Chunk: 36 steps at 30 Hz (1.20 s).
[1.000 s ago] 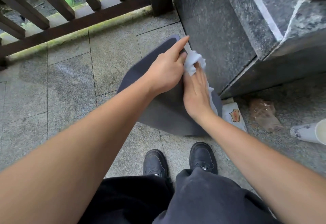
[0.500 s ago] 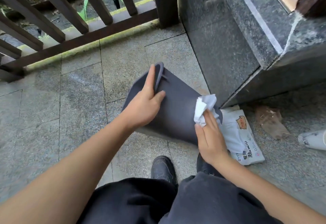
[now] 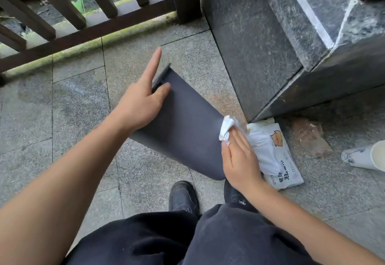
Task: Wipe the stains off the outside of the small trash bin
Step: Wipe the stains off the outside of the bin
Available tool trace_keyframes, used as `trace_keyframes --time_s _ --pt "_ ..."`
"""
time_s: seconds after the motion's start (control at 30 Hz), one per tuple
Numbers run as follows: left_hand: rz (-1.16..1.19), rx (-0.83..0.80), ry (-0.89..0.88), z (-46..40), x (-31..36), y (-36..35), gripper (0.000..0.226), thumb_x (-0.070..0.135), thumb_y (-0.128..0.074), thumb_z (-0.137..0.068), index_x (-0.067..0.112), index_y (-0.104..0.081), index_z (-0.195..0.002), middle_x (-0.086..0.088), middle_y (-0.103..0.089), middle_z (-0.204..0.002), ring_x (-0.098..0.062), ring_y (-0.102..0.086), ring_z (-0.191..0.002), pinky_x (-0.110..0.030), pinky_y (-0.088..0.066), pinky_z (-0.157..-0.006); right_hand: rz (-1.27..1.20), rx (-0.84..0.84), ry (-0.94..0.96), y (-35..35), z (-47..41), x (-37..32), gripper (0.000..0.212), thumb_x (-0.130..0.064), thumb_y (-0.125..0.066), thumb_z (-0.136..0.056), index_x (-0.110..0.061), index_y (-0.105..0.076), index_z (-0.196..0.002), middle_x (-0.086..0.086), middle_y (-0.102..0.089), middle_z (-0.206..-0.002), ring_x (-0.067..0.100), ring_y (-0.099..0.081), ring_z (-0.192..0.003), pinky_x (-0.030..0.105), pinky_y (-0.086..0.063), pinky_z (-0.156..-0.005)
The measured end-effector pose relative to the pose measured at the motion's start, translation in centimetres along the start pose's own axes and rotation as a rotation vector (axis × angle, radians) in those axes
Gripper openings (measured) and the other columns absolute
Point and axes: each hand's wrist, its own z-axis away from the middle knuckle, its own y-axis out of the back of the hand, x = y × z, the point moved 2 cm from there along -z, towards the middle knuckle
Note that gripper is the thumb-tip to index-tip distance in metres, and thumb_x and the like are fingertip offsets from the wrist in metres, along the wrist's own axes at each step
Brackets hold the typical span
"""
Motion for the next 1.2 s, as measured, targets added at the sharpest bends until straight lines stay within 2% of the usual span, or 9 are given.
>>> trace_keyframes --time_s 0.2,0.33,0.57,0.63,0.77,0.87,0.93,1.07,1.2 --pt "0.012 -0.090 0.062 -1.3 0.9 -0.9 0.060 0.063 -0.036 -0.098 0.037 -0.035 -0.152 0.014 -0.042 -0.152 -0.005 -0.034 -0.141 -0.014 -0.022 -0.102 -0.092 0.073 0.341 -0.3 -2.2 -6.2 0.045 -0.018 -0.039 -0.104 0.008 -0.051 -0.138 0.022 -0.051 -0.149 0.028 -0.036 -0.149 0.039 -0.029 -0.123" --pt "-0.052 0.115 0.171 -3.5 1.5 -0.5 0.044 0.044 -0.033 -0.105 0.018 -0.066 -0.093 0.000 -0.066 -0.094 -0.023 -0.060 -0.096 -0.030 -0.034 -0.067 -0.025 -0.083 0.573 -1.5 -3.1 -8.9 0.046 -0.011 -0.050 -0.098 0.003 -0.052 -0.142 0.017 -0.049 -0.152 0.027 -0.036 -0.149 0.045 -0.033 -0.120" --pt "-0.088 0.156 -0.046 -0.4 1.5 -1.9 0.040 0.031 -0.034 -0.106 0.032 -0.045 -0.144 0.004 -0.065 -0.117 -0.014 -0.054 -0.107 -0.019 -0.028 -0.074 -0.175 0.110 0.119 -1.5 -7.5 -9.0 0.048 -0.032 -0.032 -0.104 -0.002 -0.058 -0.132 0.015 -0.063 -0.134 0.028 -0.054 -0.130 0.039 -0.041 -0.108" --pt "-0.082 0.153 -0.077 1.1 1.6 -1.9 0.040 0.029 -0.034 -0.105 0.034 -0.045 -0.144 0.005 -0.066 -0.110 -0.016 -0.055 -0.100 -0.020 -0.029 -0.074 -0.136 0.138 0.049 -1.6 -7.0 -7.4 0.045 -0.035 -0.031 -0.104 -0.005 -0.063 -0.112 0.014 -0.068 -0.107 0.030 -0.059 -0.104 0.038 -0.041 -0.086" --pt "0.110 0.130 0.008 4.0 0.4 -1.1 0.039 0.027 -0.040 -0.099 0.038 -0.052 -0.134 0.019 -0.059 -0.094 0.003 -0.051 -0.083 -0.007 -0.035 -0.073 -0.143 -0.018 -0.089 -1.1 -2.4 -1.5 0.044 -0.031 -0.029 -0.104 -0.007 -0.065 -0.107 0.015 -0.068 -0.102 0.032 -0.059 -0.101 0.035 -0.035 -0.081" --pt "0.330 0.074 0.131 5.7 -0.7 -0.5 0.043 0.036 -0.047 -0.080 0.050 -0.055 -0.120 0.010 -0.050 -0.063 -0.013 -0.046 -0.056 -0.025 -0.038 -0.053 -0.172 -0.166 -0.344 -1.2 -0.7 1.4 0.034 -0.029 -0.028 -0.108 -0.025 -0.050 -0.082 0.002 -0.058 -0.087 0.029 -0.058 -0.090 0.032 -0.027 -0.072" --pt "0.326 0.076 0.222 5.0 -1.4 -0.4 0.045 0.036 -0.048 -0.076 0.053 -0.055 -0.117 0.003 -0.061 -0.075 -0.018 -0.055 -0.063 -0.033 -0.045 -0.061 -0.189 -0.193 -0.406 -1.3 -0.5 1.5 0.036 -0.028 -0.032 -0.108 -0.024 -0.046 -0.076 -0.001 -0.057 -0.079 0.025 -0.053 -0.081 0.035 -0.027 -0.068" --pt "0.098 0.015 0.303 2.5 -1.8 -0.8 0.054 0.055 -0.051 -0.089 0.035 -0.052 -0.140 0.008 -0.055 -0.141 -0.012 -0.051 -0.128 -0.029 -0.035 -0.106 -0.213 -0.176 -0.479 -1.1 -1.7 -0.3 0.041 -0.031 -0.033 -0.106 -0.018 -0.046 -0.070 -0.002 -0.053 -0.068 0.021 -0.048 -0.067 0.039 -0.031 -0.061" --pt "-0.085 0.003 0.182 1.3 -1.4 -0.7 0.045 0.030 -0.045 -0.104 0.028 -0.045 -0.149 0.006 -0.046 -0.152 -0.009 -0.042 -0.136 -0.015 -0.026 -0.096 -0.256 -0.175 -0.575 -0.6 -3.1 -1.3 0.041 -0.027 -0.034 -0.105 -0.011 -0.050 -0.071 0.007 -0.054 -0.072 0.026 -0.046 -0.070 0.040 -0.030 -0.062"
